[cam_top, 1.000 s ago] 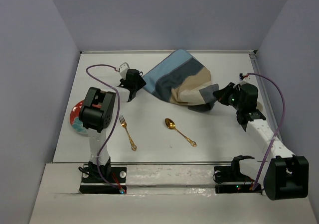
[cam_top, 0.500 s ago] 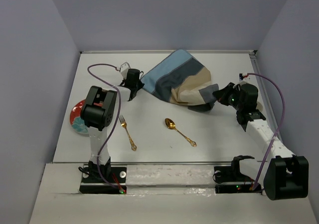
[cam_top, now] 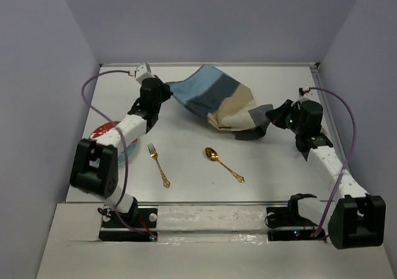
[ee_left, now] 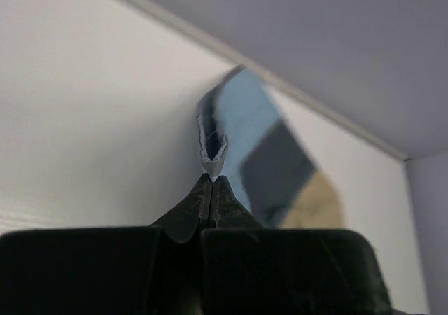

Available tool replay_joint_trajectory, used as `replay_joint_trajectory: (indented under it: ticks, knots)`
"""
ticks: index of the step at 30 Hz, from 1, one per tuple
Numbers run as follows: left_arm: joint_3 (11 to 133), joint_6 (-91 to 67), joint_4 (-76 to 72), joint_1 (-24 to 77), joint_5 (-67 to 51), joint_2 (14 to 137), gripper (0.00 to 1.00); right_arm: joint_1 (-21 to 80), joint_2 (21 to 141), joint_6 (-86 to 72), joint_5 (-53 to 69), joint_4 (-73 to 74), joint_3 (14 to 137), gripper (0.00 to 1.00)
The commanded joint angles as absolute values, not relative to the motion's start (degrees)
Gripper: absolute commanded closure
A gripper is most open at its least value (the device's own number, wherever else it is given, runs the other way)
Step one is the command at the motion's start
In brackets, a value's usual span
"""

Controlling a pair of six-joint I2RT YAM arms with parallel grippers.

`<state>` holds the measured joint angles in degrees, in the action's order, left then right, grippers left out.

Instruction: Set the dinner table for one person

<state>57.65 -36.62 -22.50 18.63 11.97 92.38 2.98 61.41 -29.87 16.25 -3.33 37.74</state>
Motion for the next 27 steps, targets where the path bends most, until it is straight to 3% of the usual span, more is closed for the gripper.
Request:
replay_joint_trajectory:
  ticks: [1,12,22,27]
  knots:
    - [57.0,-34.8,-27.5,18.4,12.7,78.1,1.0,2.8,58.4,-27.0,11.3,1.8,50.9,1.0]
    - [67.4,-33.5,-22.9,16.6,11.3,67.8,1.0,2.8,57.7,-23.0,5.4,9.8,70.7,1.0]
    - [86.7,-32.4,-14.1,8.0,4.7,84.5,1.0,2.8,77.1,-22.0,5.7,6.3,82.7,1.0]
    - [98.6,-33.3,-9.9,3.4,0.3,92.8,1.0,1.8,88.6,-23.4,7.8,7.0,100.3,1.0]
